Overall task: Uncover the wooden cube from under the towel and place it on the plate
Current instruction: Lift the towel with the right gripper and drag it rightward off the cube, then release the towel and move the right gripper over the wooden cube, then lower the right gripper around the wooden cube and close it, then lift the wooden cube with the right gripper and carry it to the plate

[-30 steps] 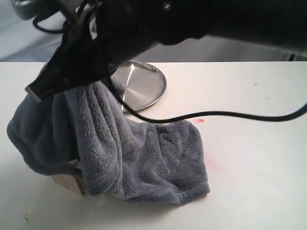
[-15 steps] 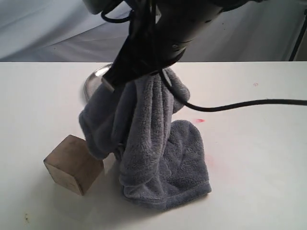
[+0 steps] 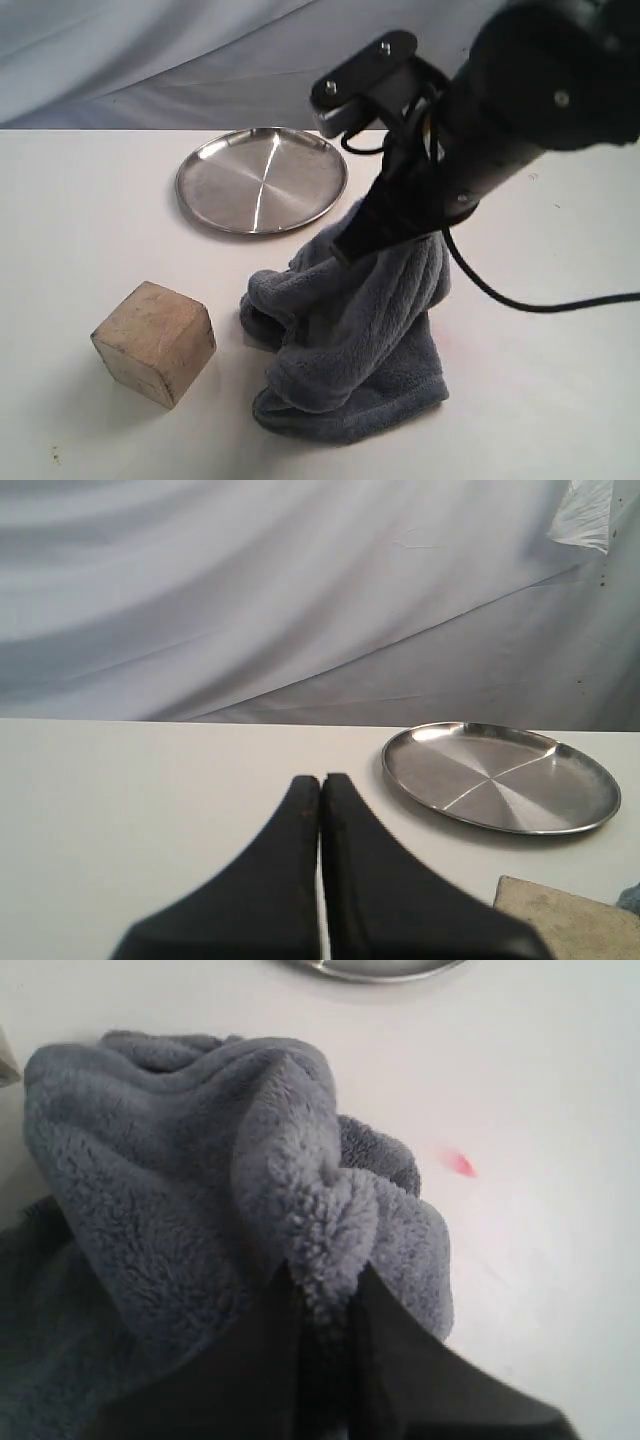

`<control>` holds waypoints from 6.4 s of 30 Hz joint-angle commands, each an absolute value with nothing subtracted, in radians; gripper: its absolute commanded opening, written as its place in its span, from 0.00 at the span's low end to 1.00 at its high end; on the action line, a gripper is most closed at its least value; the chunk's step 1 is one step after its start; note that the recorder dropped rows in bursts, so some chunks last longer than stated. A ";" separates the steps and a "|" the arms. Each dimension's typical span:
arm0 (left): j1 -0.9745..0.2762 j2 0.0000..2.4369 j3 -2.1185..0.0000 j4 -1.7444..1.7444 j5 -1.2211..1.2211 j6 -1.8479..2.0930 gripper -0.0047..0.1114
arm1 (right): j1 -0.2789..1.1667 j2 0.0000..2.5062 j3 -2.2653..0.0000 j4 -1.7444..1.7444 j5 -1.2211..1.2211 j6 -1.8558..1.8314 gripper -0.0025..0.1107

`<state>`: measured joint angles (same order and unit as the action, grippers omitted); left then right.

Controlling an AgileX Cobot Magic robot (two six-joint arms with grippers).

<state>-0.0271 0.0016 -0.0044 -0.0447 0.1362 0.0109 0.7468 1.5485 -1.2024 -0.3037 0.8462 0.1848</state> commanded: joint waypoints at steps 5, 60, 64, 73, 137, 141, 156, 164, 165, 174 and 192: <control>-0.028 0.000 0.000 -0.044 0.136 0.010 0.05 | 0.727 1.544 -1.008 -0.288 0.583 0.273 0.02; -0.028 0.000 0.000 -0.044 0.136 0.008 0.05 | 0.925 1.719 -1.250 0.014 0.378 -0.077 0.53; -0.028 0.000 0.000 -0.044 0.136 0.008 0.05 | 0.962 1.727 -1.258 0.018 0.383 -0.079 0.53; -0.028 0.000 0.000 -0.044 0.136 0.008 0.05 | 0.990 1.784 -1.258 0.012 0.326 -0.100 0.58; -0.028 0.000 0.000 -0.044 0.136 0.008 0.05 | 0.975 2.240 -1.759 0.096 0.749 -0.096 0.85; -0.028 0.000 0.000 -0.044 0.136 0.008 0.05 | 0.975 2.240 -1.759 0.096 0.749 -0.066 0.85; -0.028 0.000 0.000 -0.044 0.136 0.010 0.05 | 0.975 2.240 -1.759 0.082 0.715 0.063 0.67; -0.028 0.000 0.000 -0.044 0.136 0.008 0.05 | 0.975 2.240 -1.759 0.082 0.715 0.063 0.55; -0.028 0.000 0.000 -0.044 0.136 0.008 0.05 | 0.975 2.238 -1.759 0.082 0.715 0.063 0.55; -0.028 0.000 0.000 -0.044 0.136 0.010 0.05 | 0.975 2.173 -1.759 0.052 0.699 0.064 0.55; -0.028 0.000 0.000 -0.044 0.136 0.010 0.05 | 0.782 2.130 -1.817 -0.209 0.576 0.397 0.55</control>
<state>-0.0271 0.0016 -0.0044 -0.0447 0.1362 0.0109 0.8206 2.1530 -1.7795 -0.1976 0.6102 0.3888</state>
